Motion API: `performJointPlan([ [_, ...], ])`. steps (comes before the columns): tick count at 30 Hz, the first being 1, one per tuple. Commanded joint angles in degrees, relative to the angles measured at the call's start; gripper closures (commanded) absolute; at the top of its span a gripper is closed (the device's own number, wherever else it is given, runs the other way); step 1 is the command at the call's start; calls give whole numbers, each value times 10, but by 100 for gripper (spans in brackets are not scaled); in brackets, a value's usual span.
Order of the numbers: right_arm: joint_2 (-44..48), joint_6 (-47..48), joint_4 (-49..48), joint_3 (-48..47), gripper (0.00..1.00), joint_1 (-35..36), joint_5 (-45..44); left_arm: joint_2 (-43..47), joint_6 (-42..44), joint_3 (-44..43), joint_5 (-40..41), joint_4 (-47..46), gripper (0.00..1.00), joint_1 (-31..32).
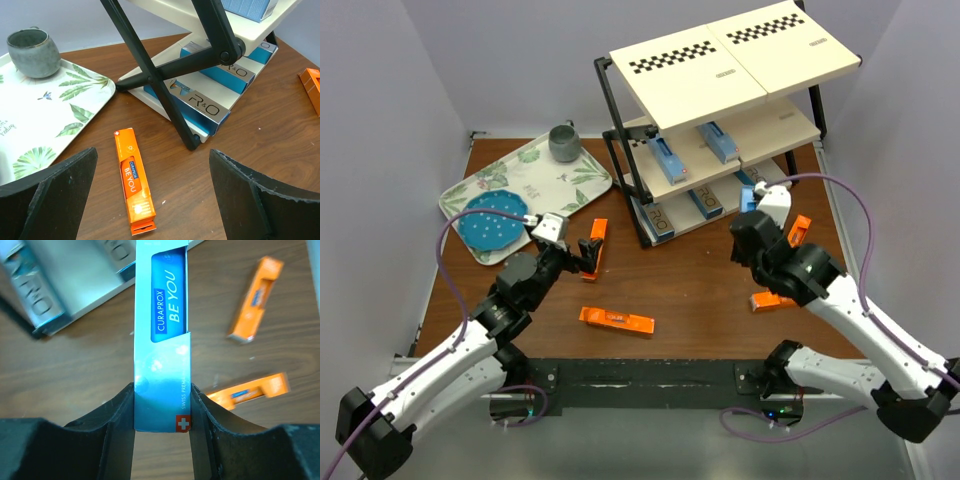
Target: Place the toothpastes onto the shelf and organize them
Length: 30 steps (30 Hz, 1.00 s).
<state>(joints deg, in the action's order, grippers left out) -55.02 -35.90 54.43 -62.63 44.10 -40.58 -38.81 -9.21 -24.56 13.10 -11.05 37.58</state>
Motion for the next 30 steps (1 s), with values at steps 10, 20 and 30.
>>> performJointPlan([
  [10,-70,311,-231,-108,64,-346,275,-1,18,-31,14,5,1,2],
  [20,-182,384,-361,-155,65,-480,542,-21,34,-39,24,11,1,0],
  [30,-278,449,-422,-205,61,-521,632,-22,60,-29,58,-4,2,-7],
])
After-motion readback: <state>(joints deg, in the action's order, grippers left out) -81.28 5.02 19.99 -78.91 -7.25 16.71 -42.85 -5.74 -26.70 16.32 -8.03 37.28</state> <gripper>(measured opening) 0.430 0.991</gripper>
